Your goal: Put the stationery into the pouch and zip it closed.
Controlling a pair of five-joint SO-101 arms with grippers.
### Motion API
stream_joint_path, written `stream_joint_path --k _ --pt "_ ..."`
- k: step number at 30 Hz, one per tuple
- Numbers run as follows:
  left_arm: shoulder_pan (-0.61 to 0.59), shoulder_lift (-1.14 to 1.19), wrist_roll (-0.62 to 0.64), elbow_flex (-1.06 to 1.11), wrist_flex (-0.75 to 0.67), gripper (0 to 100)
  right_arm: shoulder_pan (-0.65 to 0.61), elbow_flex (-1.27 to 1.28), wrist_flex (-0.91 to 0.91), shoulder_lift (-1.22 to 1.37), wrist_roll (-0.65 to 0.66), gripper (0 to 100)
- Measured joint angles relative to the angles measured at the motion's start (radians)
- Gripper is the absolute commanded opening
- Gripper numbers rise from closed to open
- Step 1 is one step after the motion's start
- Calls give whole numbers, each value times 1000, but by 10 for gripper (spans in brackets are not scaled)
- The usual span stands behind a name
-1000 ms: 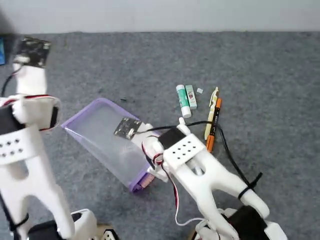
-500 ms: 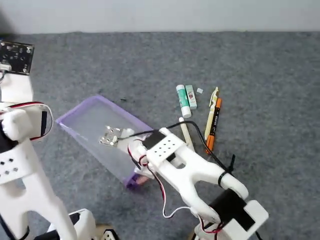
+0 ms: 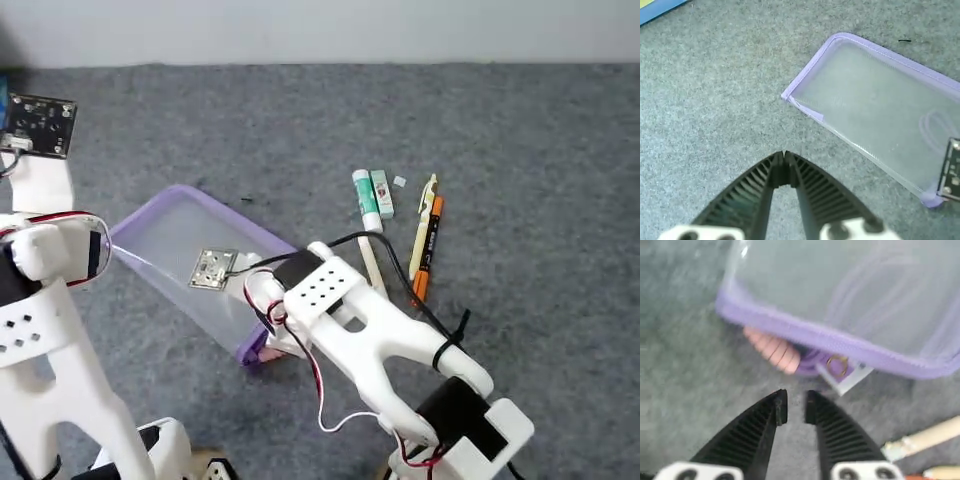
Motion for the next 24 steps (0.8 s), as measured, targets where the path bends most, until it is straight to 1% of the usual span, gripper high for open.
stream_joint_path --k 4,7,11,18,24 --pt "0 0 0 0 0 14 -8 -35 46 2 8 158" --pt "0 0 0 0 0 14 -44 -38 49 6 57 158" --pt "0 0 0 0 0 14 -87 -38 3 14 84 160" --pt "0 0 0 0 0 14 -95 -38 -48 153 115 160" --pt "-72 0 0 2 0 14 -91 -100 -57 255 120 160"
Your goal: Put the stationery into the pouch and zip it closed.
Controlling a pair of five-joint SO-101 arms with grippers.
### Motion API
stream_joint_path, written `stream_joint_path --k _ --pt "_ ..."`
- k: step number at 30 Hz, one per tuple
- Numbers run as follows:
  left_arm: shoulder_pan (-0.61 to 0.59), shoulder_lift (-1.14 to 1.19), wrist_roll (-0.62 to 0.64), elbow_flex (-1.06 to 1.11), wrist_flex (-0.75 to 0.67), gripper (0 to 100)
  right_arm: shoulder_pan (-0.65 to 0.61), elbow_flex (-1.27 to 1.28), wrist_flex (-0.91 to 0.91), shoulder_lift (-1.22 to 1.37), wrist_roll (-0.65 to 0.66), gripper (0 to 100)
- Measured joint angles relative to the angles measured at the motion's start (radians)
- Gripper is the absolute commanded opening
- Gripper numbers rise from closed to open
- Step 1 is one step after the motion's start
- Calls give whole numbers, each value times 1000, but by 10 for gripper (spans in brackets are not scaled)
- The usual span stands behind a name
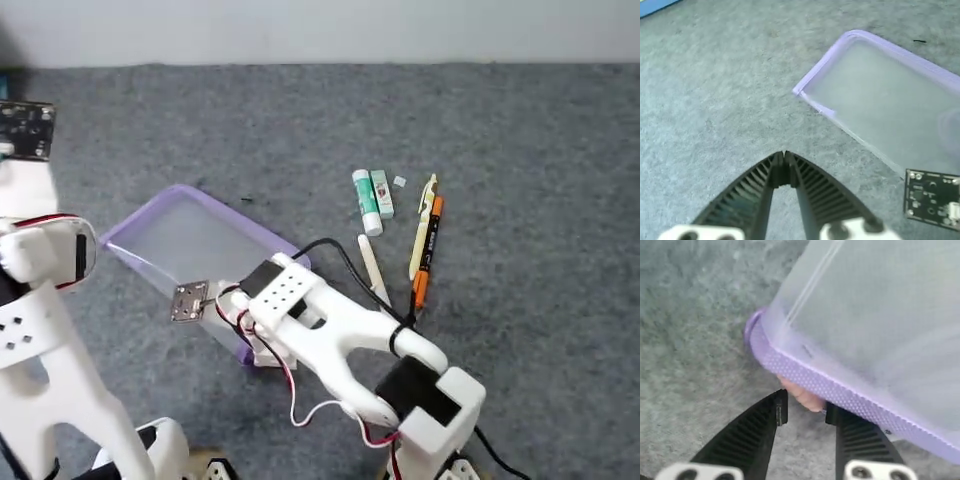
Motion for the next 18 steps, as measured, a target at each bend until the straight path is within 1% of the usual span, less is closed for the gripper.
stream_joint_path --k 4,11,17,18 --pt "-29 0 0 0 0 14 2 -34 0 35 0 159" --pt "-34 0 0 0 0 14 -6 -66 2 84 0 151" --pt "-32 0 0 0 0 14 -6 -71 2 86 0 7" --pt "-32 0 0 0 0 14 -5 -72 0 86 2 8"
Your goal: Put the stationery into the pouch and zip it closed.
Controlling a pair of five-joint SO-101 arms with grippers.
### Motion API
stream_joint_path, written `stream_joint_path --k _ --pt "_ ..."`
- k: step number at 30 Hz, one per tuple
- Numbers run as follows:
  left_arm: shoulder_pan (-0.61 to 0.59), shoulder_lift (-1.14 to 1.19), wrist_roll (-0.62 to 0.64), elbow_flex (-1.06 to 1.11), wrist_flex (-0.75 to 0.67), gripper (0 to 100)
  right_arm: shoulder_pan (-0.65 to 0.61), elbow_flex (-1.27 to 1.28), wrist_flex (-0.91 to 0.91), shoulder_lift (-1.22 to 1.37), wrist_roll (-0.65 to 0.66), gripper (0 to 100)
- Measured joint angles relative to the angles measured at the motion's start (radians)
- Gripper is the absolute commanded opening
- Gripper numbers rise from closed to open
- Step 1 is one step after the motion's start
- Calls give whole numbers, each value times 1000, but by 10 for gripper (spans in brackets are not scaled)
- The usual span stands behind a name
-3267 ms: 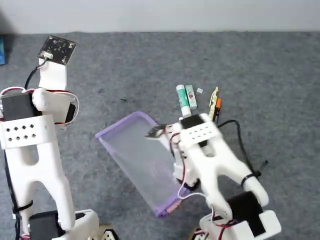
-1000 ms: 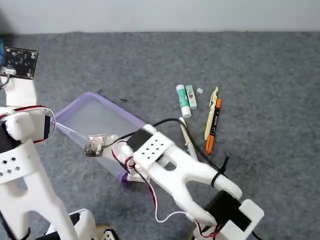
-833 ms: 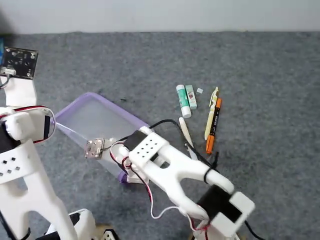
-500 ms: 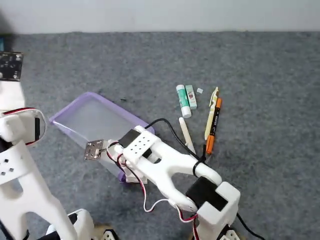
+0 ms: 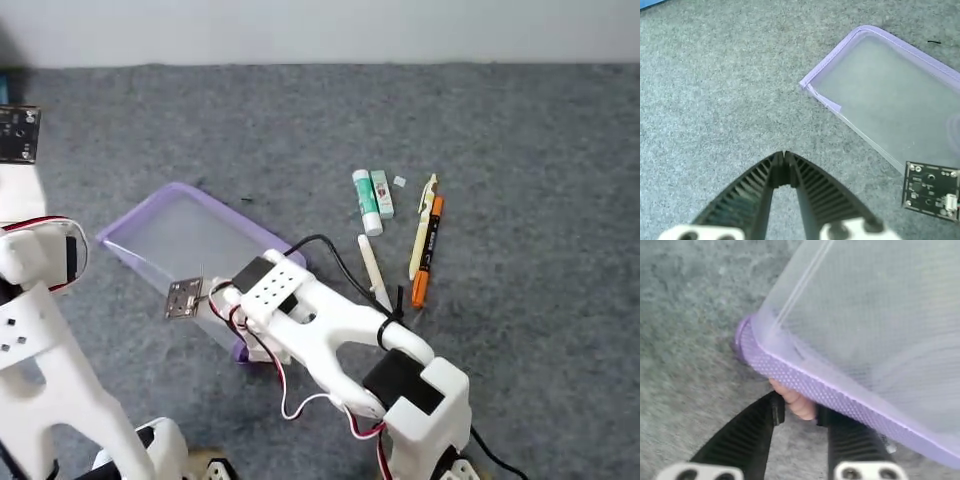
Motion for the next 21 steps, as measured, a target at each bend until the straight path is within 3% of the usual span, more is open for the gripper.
stream_joint_path --k 11,21 --pt "0 -38 0 -2 0 14 2 -18 48 -44 -44 8" --pt "0 -192 0 -2 0 14 52 -97 206 -339 -51 8"
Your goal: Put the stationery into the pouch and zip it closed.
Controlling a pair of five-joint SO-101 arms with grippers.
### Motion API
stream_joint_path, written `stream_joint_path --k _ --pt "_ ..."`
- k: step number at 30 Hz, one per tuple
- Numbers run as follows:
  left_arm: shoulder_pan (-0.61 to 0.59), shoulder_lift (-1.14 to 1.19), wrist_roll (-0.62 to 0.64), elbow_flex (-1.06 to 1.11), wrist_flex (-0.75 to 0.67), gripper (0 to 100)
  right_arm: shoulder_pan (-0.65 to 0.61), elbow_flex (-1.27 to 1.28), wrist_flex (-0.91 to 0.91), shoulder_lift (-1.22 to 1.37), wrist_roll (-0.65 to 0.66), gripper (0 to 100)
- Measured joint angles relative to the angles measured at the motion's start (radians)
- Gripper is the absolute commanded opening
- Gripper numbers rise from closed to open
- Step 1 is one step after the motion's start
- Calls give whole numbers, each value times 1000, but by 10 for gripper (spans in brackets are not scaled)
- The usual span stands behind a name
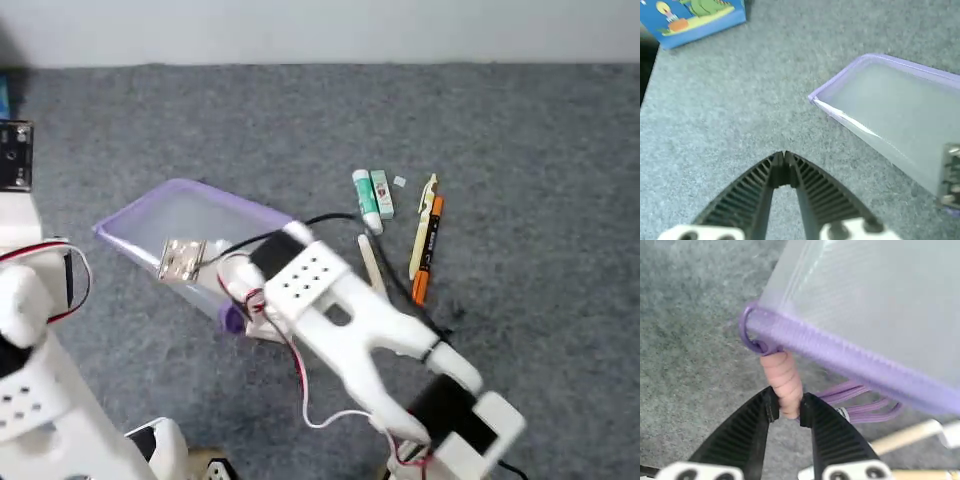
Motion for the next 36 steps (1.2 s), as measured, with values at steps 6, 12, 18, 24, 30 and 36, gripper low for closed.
stream_joint_path --k 6,12,18,24,30,36 --pt "0 -11 0 0 0 14 28 -91 58 -147 0 8" --pt "-3 -17 89 0 0 14 43 -242 72 -232 -2 8" --pt "-3 -17 120 0 0 14 43 -411 72 -244 -2 8" --pt "-3 -17 120 0 0 15 43 -509 8 -247 -2 8" --pt "-3 -17 120 0 0 15 43 -516 -58 -247 -2 8" --pt "-3 -17 120 0 0 15 43 -463 132 -247 -29 8"
